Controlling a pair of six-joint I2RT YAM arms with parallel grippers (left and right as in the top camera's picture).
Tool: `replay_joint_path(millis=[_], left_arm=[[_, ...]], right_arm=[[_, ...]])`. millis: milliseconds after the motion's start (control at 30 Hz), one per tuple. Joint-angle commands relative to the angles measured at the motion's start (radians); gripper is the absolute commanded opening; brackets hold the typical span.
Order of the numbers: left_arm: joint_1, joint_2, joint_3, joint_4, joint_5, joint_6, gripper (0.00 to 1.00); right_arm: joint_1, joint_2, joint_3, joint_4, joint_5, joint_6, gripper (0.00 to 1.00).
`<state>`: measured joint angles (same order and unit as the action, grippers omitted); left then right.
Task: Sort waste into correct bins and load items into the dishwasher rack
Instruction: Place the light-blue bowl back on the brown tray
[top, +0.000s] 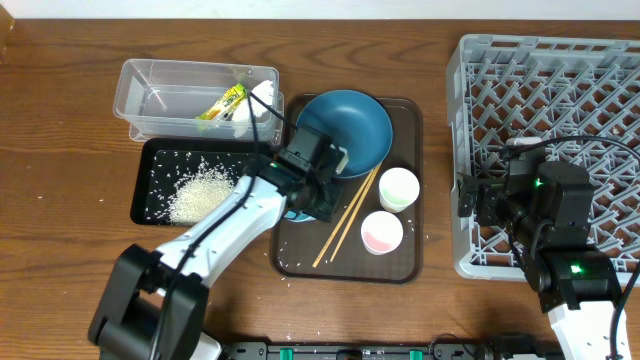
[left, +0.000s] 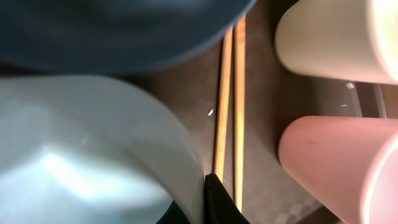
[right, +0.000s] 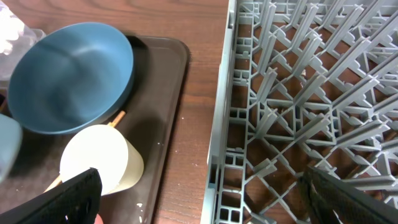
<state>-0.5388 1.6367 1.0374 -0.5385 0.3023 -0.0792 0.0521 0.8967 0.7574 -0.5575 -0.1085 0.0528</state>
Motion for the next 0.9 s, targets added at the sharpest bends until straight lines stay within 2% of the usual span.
replay_joint_path(millis=[0,100,133,200,233,267,367,567,867], left_arm=[[-0.011,0.031,0.003,0.006,-0.061,-0.024,0.10],[-0.010,0.041,0.003,0.005,-0.061,-0.024,0.17],[-0.011,0.041,0.003,0.006,-0.061,-0.024,0.23],[-0.011,0.038,0.003,0.003,-0.060,-0.024,0.25],[-0.011,0.034,0.003,-0.002,-0.059,-0.024,0.29],[-0.011,0.027,0.006,-0.011,-0.051,-0.024,0.37],[-0.011,-0.008,0.037,-0.064,-0.018,-0.024,0.45],[-0.013,-0.113,0.061,-0.050,0.119,-0.024,0.50],[-0.122,-0.066,0.058,-0.046,0.124,-0.024,0.51]], right_arm=[[0.005,-0.001,0.021,-0.002,-0.004,0.014,0.99],[0.005,-0.001,0.021,-0.003,-0.004,0.014,0.99],[0.005,-0.001,0.021,-0.003,-0.004,0.014,0.99],[0.005,-0.001,0.021,-0.003,-0.004,0.014,0.99],[0.005,-0.001,0.021,-0.003,-0.004,0.014,0.99],[0.005,-0.001,0.021,-0.004,-0.004,0.014,0.99],[0.005,-0.001,0.021,-0.004,-0.004,0.014,0.99],[0.005,-0.001,0.021,-0.003,-0.004,0.014,0.99],[0.005,-0.001,0.021,-0.004,-0.004,0.016,0.99]])
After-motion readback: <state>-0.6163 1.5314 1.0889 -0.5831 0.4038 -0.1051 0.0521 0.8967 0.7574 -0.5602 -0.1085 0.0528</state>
